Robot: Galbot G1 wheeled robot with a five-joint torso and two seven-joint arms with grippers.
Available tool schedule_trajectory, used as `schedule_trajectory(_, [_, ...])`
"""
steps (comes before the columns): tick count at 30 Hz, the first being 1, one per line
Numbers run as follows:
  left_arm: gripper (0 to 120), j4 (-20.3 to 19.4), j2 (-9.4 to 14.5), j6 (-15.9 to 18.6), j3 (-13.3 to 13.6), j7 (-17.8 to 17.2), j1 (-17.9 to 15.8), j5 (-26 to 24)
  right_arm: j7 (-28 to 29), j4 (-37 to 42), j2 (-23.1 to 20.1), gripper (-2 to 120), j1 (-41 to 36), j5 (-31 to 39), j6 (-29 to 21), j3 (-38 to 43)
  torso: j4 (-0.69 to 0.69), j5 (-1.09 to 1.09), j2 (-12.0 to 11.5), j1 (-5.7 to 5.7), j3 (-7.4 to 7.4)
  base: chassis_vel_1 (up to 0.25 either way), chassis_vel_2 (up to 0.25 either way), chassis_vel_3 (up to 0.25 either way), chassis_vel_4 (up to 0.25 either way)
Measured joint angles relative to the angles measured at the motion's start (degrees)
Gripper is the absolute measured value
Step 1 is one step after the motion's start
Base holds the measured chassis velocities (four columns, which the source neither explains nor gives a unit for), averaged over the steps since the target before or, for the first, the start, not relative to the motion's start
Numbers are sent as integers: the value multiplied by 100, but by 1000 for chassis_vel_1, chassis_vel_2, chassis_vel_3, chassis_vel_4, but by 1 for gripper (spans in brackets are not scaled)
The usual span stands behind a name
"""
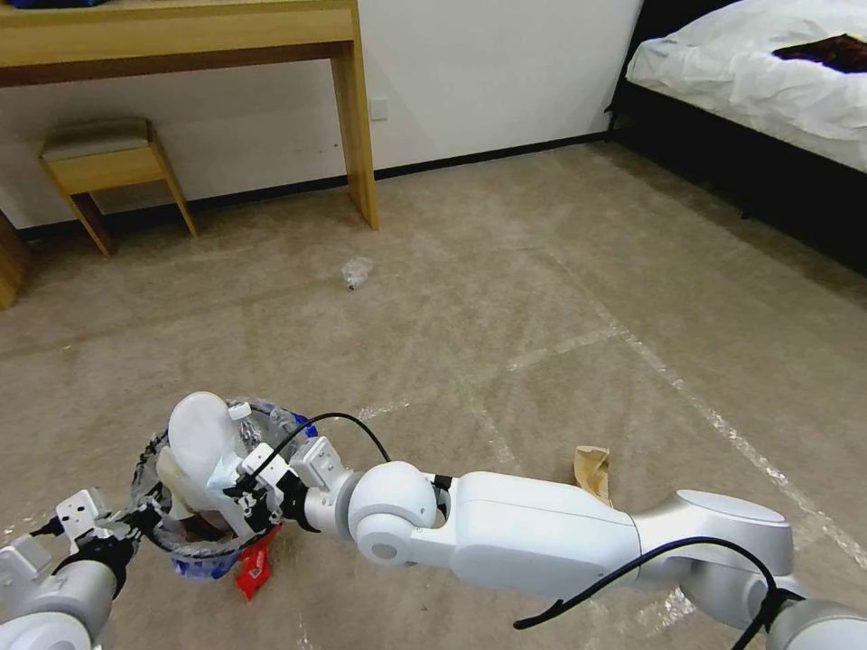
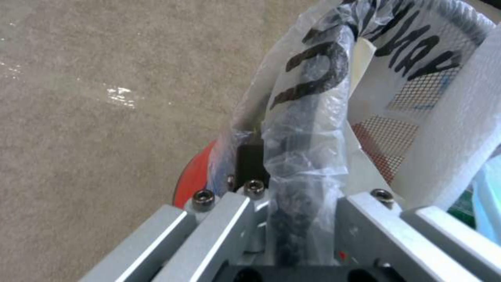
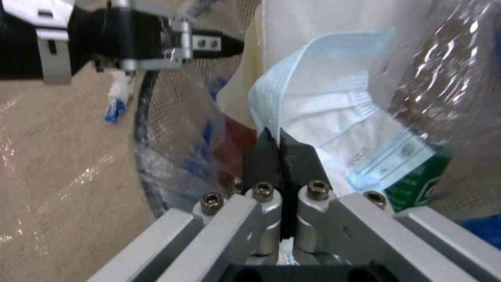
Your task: Pick up the trash bin and place the garbage on the floor into it.
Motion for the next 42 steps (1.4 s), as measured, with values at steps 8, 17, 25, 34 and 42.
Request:
schedule_trajectory(8, [1,-9,-30,-3,12,6,6,18,4,-179,107,0,14,-6,-6,-159,0,0,0,0,0,0,0,0,0])
schedule_trajectory(17, [1,-7,-52,-9,23,19,11,36,-22,-442,238,0,76,30,-10,-310,0,0,0,0,0,0,0,0,0])
schedule_trajectory(25, [1,48,-79,-20,72,37,8,85,-122,-743,341,0,90,28,49,-367,0,0,0,0,0,0,0,0,0])
schedule_trajectory(34, [1,90,-84,-27,89,54,11,123,-158,-877,386,0,69,-15,104,-373,0,0,0,0,0,0,0,0,0])
schedule_trajectory(42, [1,123,-87,-30,93,61,5,139,-81,-801,372,12,67,-48,104,-316,0,0,0,0,0,0,0,0,0])
